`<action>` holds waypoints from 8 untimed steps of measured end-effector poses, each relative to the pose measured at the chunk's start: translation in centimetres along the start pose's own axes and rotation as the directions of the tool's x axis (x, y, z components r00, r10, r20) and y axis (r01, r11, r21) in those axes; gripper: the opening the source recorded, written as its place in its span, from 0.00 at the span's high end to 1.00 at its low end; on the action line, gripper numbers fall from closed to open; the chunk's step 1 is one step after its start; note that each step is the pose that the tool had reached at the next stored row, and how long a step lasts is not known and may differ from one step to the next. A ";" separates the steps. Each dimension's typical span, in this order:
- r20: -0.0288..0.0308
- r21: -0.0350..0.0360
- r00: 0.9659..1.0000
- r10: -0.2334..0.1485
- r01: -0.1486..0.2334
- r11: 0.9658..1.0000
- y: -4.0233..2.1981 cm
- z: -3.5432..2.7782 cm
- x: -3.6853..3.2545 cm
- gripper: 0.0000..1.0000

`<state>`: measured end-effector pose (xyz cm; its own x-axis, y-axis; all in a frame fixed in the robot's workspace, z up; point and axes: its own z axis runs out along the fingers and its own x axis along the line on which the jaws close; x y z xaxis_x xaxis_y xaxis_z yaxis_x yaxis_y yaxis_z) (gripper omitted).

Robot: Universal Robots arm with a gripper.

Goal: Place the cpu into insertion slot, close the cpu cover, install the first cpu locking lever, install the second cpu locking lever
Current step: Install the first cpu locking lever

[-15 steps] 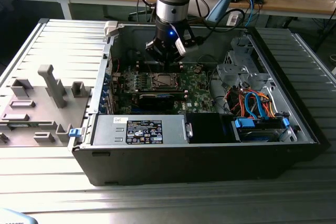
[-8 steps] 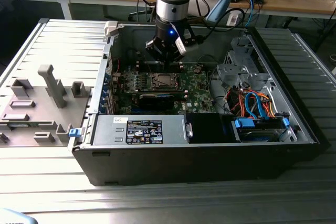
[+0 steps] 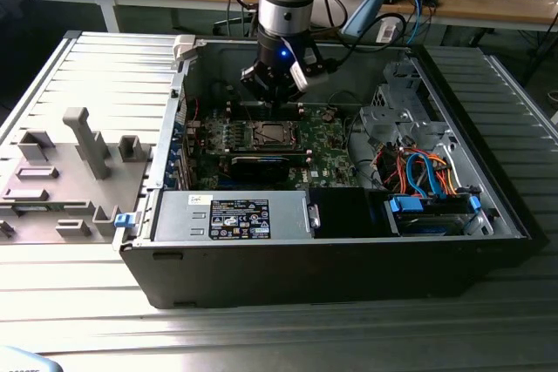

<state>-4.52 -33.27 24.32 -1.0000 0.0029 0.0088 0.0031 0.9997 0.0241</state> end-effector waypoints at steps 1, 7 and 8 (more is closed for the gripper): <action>0.000 0.000 1.000 0.000 0.000 1.000 0.00 0.00 0.19 0.89; 0.000 0.000 1.000 0.000 0.000 1.000 0.00 0.01 0.57 0.89; 0.000 0.000 1.000 0.000 0.000 1.000 0.00 0.01 0.60 0.89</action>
<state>-5.11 -33.27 24.32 -1.0000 0.0029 0.0088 0.0031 0.9997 0.0241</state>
